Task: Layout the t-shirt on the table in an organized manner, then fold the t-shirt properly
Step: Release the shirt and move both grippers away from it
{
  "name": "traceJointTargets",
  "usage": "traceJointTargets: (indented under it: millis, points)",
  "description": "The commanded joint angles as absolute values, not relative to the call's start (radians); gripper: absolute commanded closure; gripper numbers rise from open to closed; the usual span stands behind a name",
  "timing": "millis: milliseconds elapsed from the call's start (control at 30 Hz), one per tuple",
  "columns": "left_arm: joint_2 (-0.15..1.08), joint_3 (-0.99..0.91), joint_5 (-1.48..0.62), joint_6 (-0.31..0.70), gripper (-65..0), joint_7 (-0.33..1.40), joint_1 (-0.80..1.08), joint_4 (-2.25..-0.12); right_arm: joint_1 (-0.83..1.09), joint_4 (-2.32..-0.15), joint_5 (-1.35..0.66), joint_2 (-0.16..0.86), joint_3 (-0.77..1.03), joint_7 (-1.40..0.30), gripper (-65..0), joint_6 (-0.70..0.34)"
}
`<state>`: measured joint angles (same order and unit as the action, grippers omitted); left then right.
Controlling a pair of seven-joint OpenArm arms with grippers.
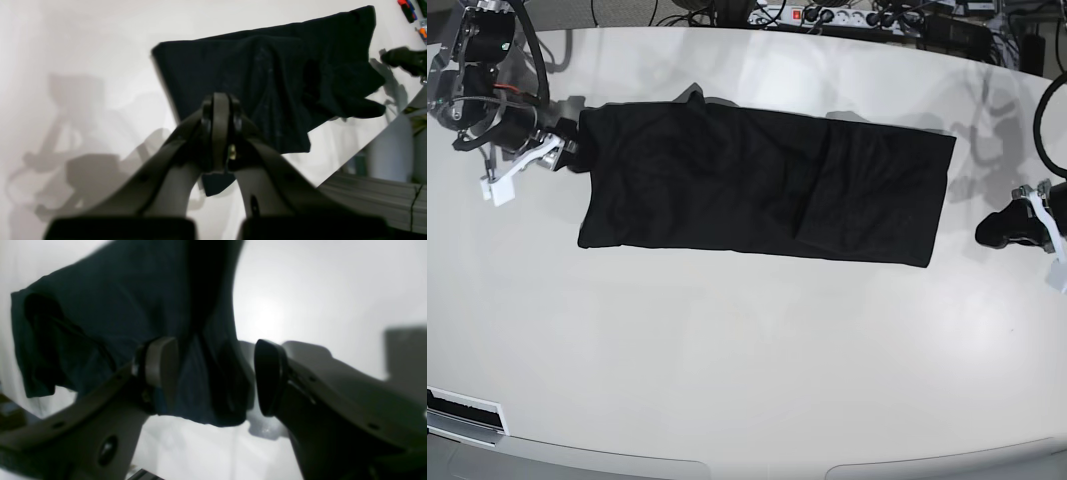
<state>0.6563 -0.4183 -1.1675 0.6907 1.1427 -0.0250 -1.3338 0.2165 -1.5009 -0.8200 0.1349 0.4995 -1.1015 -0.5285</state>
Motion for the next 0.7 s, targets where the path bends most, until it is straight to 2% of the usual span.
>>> traceJointTargets:
  millis: [0,333,533,667]
  points:
    - [0.687,-0.427,-1.203,0.698,0.0,1.122,-0.039,-1.348,0.198,-1.486,-0.84,0.145,0.503,-1.089,-37.9,-0.547]
    - [0.712,-0.427,-1.213,0.698,0.0,1.126,-0.039,-1.348,0.135,-1.226,-0.9,0.144,0.501,-1.068,-37.9,-0.659]
    - [0.712,-0.427,-1.217,0.698,0.0,1.125,-0.039,-1.348,0.134,-1.213,-0.925,0.144,0.419,-1.061,-37.9,-0.698]
    - [0.712,-0.427,-1.217,0.698,0.0,1.126,-0.039,-1.348,0.134,-1.213,-0.913,0.144,0.344,-0.989,-37.7,-0.698]
